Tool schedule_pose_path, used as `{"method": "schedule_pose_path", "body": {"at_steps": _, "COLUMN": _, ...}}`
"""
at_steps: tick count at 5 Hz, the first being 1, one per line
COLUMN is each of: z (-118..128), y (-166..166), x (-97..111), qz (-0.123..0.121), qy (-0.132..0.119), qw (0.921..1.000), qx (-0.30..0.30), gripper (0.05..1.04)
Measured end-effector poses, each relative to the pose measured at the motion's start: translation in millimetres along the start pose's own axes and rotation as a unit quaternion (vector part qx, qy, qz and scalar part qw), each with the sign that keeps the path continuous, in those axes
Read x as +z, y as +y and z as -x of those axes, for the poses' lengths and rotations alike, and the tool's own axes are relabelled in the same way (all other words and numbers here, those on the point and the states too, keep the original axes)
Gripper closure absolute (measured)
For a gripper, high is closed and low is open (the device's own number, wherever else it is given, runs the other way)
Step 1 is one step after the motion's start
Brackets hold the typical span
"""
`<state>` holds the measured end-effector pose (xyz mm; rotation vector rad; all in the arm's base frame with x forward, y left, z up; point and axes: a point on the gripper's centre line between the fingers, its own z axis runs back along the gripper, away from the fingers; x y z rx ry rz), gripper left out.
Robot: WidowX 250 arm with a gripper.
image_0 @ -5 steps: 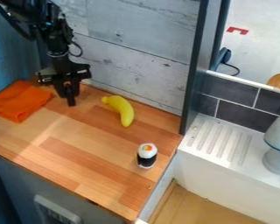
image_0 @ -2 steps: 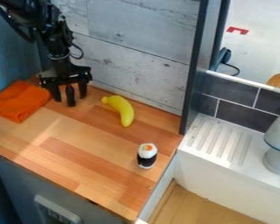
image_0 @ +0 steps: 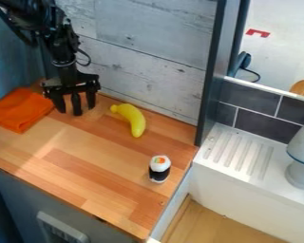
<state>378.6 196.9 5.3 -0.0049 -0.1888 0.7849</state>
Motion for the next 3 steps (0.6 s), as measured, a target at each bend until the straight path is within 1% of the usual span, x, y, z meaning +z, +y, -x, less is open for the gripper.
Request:
{"method": "schedule_pose_path", "body": {"at_steps": 1, "z": 5, "y": -1, "x": 39, "qz": 0.015, "qy": -0.037, "qw": 0.9992, "qx": 0.004, "gripper": 0.083}}
{"method": "schedule_pose_path", "body": {"at_steps": 2, "z": 24, "y": 4, "x": 100, "qz": 0.021, "qy": -0.059, "qw": 0.9979, "qx": 0.014, "gripper": 0.083}}
{"method": "schedule_pose_path", "body": {"at_steps": 3, "z": 60, "y": 15, "x": 161, "qz": 0.004, "qy": -0.035, "qw": 0.9993, "qx": 0.011, "gripper": 0.083}}
